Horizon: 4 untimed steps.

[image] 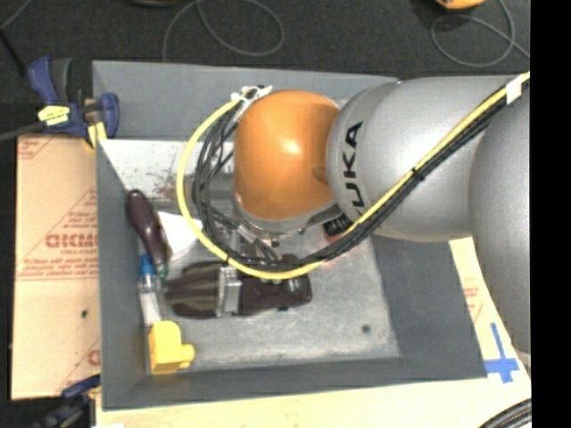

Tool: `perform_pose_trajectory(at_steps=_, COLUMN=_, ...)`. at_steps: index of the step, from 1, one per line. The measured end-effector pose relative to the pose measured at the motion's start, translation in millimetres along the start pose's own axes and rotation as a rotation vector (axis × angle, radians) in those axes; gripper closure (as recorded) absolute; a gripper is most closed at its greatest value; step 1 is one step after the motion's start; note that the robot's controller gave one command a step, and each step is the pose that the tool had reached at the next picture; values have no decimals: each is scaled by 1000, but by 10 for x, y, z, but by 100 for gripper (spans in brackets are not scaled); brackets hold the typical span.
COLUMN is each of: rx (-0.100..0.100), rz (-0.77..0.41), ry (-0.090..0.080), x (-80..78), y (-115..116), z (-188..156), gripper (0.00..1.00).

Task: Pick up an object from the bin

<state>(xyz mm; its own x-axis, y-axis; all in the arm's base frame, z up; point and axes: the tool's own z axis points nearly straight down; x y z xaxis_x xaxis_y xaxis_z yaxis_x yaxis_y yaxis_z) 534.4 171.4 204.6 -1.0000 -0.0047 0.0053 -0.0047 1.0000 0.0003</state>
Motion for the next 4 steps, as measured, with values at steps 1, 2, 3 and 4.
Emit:
perform_pose_trajectory(at_steps=1, rx=-1, rz=4, ry=-8, x=-16, y=-9, z=-46, gripper=0)
perform_pose_trajectory(at_steps=2, rx=-1, rz=-25, ry=-11, x=-168, y=-357, z=578, gripper=0)
perform_pose_trajectory(at_steps=3, rx=-4, rz=87, ry=-12, x=-198, y=-711, z=1263, gripper=0)
perform_pose_trajectory(at_steps=4, rx=0, rz=-127, ry=-11, x=-454, y=-720, z=1369, gripper=0)
